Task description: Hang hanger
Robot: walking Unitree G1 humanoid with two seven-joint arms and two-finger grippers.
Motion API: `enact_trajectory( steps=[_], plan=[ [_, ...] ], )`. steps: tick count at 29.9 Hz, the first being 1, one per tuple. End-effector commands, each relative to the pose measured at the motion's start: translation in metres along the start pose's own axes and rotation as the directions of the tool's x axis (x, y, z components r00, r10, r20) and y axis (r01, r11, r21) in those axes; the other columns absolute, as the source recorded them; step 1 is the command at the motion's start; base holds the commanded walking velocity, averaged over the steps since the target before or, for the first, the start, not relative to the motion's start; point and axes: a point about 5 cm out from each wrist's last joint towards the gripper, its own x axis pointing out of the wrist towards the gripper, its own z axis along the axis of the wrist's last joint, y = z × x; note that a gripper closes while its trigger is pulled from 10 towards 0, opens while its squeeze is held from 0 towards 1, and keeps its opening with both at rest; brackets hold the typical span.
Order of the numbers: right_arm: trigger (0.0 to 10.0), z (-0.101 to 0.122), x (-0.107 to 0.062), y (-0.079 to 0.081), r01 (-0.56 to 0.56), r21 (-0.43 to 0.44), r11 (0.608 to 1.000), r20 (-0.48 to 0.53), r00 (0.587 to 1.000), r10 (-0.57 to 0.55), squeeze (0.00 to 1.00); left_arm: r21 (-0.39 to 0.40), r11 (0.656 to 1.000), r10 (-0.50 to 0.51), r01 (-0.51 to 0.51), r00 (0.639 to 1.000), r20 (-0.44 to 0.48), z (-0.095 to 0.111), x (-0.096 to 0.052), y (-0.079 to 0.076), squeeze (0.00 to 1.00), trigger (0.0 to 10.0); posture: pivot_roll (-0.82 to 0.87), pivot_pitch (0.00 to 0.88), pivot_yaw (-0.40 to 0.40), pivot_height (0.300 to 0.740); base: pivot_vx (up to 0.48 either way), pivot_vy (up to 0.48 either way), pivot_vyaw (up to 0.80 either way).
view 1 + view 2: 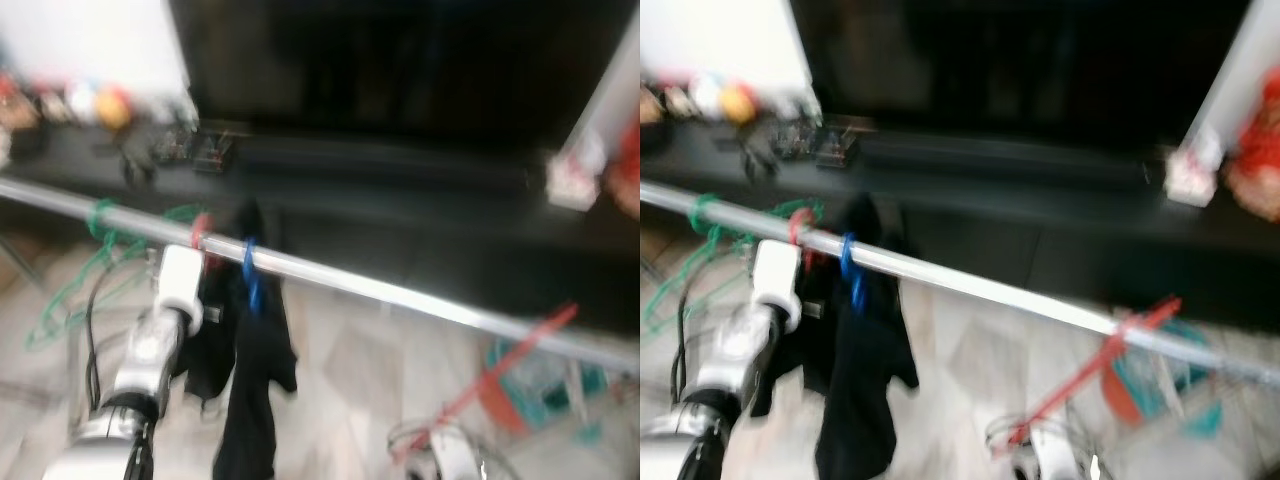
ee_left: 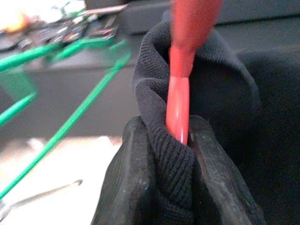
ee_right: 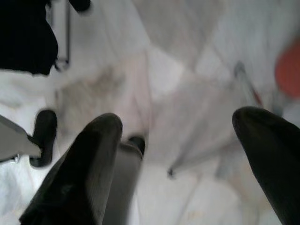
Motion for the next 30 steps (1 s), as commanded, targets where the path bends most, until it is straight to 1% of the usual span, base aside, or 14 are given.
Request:
enact_trajectory(
  steps=[1,3,6,7,9,10,11,15,20,21,26,30],
  plan=[
    [10.0,-0.006,0.000,0.007,-0.022,0.003,1.000,-0.013,1.000,0.022,0.00,-0.004,1.000,0.010,-0.010,1.000,0.002,0.001,-0.001,0.004,0.00,10.0,-0.05,0.000,0.010,0.736,0.000,0.000,0.00],
    [10.0,-0.006,0.000,0.007,-0.025,0.001,1.000,-0.014,1.000,0.025,0.00,-0.003,0.999,-0.037,0.037,0.998,-0.043,-0.005,-0.002,0.001,0.00,10.0,-0.05,0.000,0.009,0.736,0.000,0.000,0.00],
    [10.0,-0.006,0.000,0.007,-0.027,0.001,1.000,-0.015,1.000,0.027,0.00,0.011,0.997,-0.080,0.081,0.993,-0.089,-0.011,-0.003,-0.003,0.00,10.0,-0.05,0.000,0.009,0.736,0.000,0.000,0.00],
    [10.0,-0.006,0.000,0.007,-0.027,0.001,1.000,-0.015,1.000,0.027,0.00,0.011,0.997,-0.080,0.081,0.993,-0.089,-0.011,-0.003,-0.003,0.00,10.0,-0.05,0.000,0.009,0.736,0.000,0.000,0.00],
    [10.0,-0.006,0.000,0.007,-0.030,0.001,1.000,-0.016,0.999,0.030,0.00,0.022,0.989,-0.138,0.144,0.977,-0.164,-0.021,-0.006,-0.008,0.00,10.0,-0.05,0.000,0.010,0.736,0.000,0.000,0.00],
    [10.0,-0.006,0.000,0.007,-0.030,0.001,1.000,-0.016,0.999,0.030,0.00,0.022,0.989,-0.138,0.144,0.977,-0.164,-0.021,-0.006,-0.008,0.00,10.0,-0.05,0.000,0.010,0.736,0.000,0.000,0.00],
    [10.0,-0.006,0.000,0.008,-0.030,0.002,1.000,-0.016,0.999,0.030,0.00,0.026,0.987,-0.153,0.161,0.969,-0.194,-0.025,-0.008,-0.009,0.00,10.0,-0.05,0.000,0.011,0.736,0.000,0.000,0.00],
    [10.0,-0.006,0.000,0.008,-0.030,0.003,1.000,-0.016,0.999,0.030,0.00,0.028,0.984,-0.166,0.176,0.962,-0.218,-0.031,-0.012,-0.012,0.00,10.0,-0.05,0.000,0.013,0.736,0.000,0.000,0.00],
    [10.0,-0.007,0.000,0.008,-0.032,0.002,0.999,-0.017,0.999,0.032,0.00,0.024,0.988,-0.142,0.151,0.966,-0.217,-0.034,-0.015,-0.010,0.00,10.0,-0.05,0.000,0.012,0.736,0.000,0.000,0.00],
    [10.0,-0.007,0.000,0.008,-0.033,0.000,0.999,-0.017,0.999,0.033,0.00,0.033,0.992,-0.113,0.122,0.971,-0.209,-0.034,-0.016,-0.007,0.00,10.0,-0.05,0.000,0.011,0.736,0.000,0.000,0.00],
    [10.0,-0.007,0.000,0.008,-0.035,-0.002,0.999,-0.016,0.999,0.035,0.00,0.043,0.998,-0.027,0.035,0.983,-0.181,-0.030,-0.016,0.006,0.00,10.0,-0.05,0.000,0.010,0.736,0.000,0.000,0.00],
    [10.0,-0.007,0.000,0.008,-0.036,-0.003,0.999,-0.016,0.999,0.036,0.00,0.054,0.999,0.006,0.003,0.985,-0.174,-0.028,-0.017,0.011,0.00,10.0,-0.05,0.000,0.009,0.736,0.000,0.000,0.00]
  ],
)
